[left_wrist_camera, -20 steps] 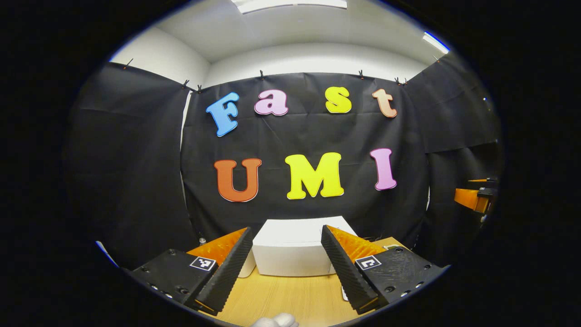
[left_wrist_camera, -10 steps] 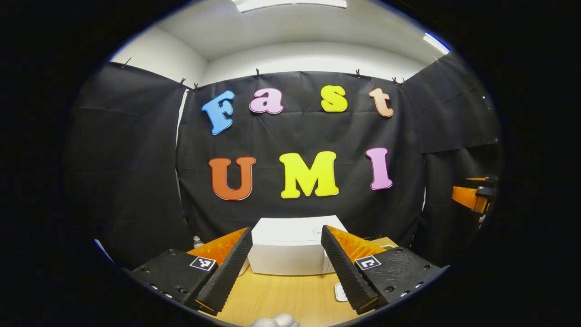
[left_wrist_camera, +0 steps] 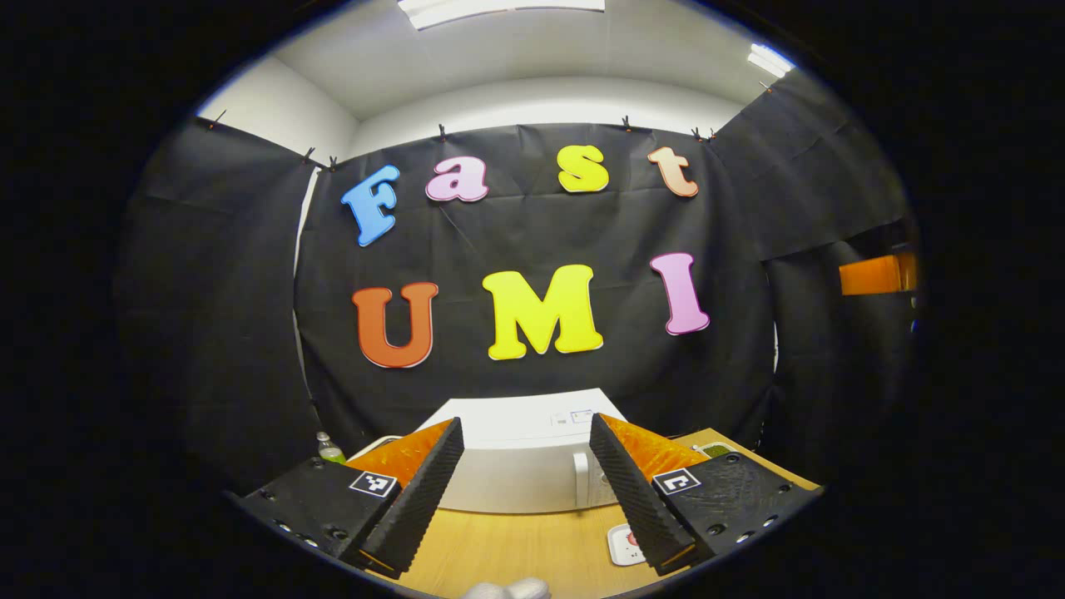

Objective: Open the microwave oven with the left hand, put the food in, and close the microwave oven.

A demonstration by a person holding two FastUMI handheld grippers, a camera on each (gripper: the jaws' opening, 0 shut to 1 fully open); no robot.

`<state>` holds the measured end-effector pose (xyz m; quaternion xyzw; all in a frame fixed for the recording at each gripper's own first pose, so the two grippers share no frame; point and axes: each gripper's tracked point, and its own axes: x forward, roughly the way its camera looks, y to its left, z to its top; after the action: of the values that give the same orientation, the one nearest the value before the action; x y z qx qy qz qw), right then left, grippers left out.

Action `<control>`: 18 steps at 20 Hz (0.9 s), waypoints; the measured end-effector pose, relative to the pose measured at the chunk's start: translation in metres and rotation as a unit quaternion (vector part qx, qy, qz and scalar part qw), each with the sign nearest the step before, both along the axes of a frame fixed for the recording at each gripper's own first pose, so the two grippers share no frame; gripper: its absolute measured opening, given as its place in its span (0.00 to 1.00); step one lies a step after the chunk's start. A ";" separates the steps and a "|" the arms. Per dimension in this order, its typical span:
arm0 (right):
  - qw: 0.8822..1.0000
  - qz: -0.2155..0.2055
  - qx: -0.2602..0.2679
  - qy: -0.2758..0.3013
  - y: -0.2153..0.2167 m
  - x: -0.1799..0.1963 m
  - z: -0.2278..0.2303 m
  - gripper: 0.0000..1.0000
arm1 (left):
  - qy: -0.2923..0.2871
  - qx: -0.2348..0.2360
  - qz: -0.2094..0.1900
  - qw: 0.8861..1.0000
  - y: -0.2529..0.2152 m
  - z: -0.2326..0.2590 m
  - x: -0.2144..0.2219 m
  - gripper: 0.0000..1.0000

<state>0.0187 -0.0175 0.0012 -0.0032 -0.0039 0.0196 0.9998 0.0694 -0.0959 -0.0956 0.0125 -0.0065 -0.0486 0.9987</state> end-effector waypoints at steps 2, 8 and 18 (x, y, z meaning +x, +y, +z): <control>1.000 -0.021 -0.004 0.003 0.000 0.000 0.004 1.00 | 0.016 -0.006 -0.020 1.000 -0.019 -0.029 0.028 0.96; 0.994 -0.104 -0.027 0.033 0.003 -0.017 0.010 1.00 | 0.058 -0.020 -0.063 0.996 -0.064 -0.123 0.114 0.89; 0.980 -0.184 -0.066 0.049 0.005 -0.038 0.017 0.96 | 0.111 -0.019 -0.055 0.992 -0.079 -0.209 0.188 0.89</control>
<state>-0.0189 -0.0120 0.0182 -0.0684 0.0468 -0.1640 0.9830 0.2571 -0.1745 -0.3042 -0.0125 0.1026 -0.1045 0.9891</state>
